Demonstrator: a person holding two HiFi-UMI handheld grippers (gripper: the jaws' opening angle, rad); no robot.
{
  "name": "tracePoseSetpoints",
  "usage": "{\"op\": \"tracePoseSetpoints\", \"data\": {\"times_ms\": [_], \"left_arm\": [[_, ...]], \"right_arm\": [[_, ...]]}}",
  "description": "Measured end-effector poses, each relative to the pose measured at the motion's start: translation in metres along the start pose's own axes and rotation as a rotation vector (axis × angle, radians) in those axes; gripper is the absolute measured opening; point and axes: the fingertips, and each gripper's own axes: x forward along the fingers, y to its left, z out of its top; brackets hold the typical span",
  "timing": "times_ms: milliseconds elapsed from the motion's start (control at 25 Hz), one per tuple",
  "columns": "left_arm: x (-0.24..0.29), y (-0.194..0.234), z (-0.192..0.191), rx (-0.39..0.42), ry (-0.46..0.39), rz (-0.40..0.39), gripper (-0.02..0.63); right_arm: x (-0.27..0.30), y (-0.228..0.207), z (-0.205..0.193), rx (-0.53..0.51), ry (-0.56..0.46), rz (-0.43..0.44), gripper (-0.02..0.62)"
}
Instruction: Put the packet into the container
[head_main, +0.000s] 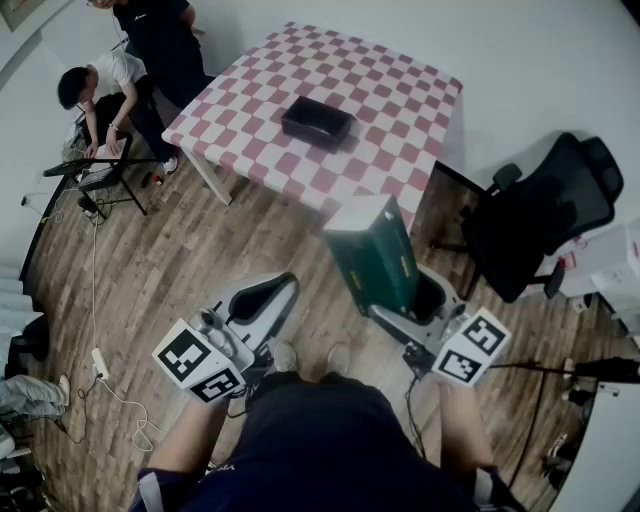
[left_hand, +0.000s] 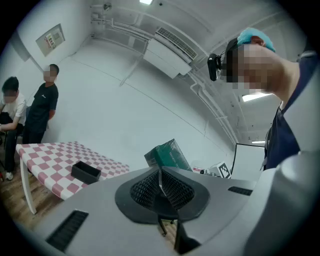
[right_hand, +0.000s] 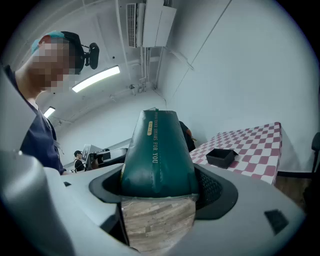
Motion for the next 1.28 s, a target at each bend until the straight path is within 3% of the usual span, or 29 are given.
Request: {"op": "tracePoseSetpoints", "data": {"times_ms": [640, 960, 1080, 1280], "left_arm": [[0.043, -0.037, -0.027, 0.005, -0.014, 0.071, 0.038], [0.06, -0.032, -0.032, 0.003, -0.025, 0.094, 0.038], [0.064, -0.004, -0.025, -0.002, -0.026, 0.097, 0.038], [0.048, 0.102, 0.019, -0.042, -0.038, 0.102, 0.038]], "right_arm": [[-0.053, -0.048, -0.013, 0.019, 0.02, 0.031, 0.41], [-0.055, -0.072, -0.014, 0.026, 0.029, 0.044, 0.41], [-0.029, -0.085, -0.007, 0.031, 0.035, 0.049, 0.41], [0.08, -0.097, 0.024, 0.044, 0.07, 0.035, 0.41]]}}
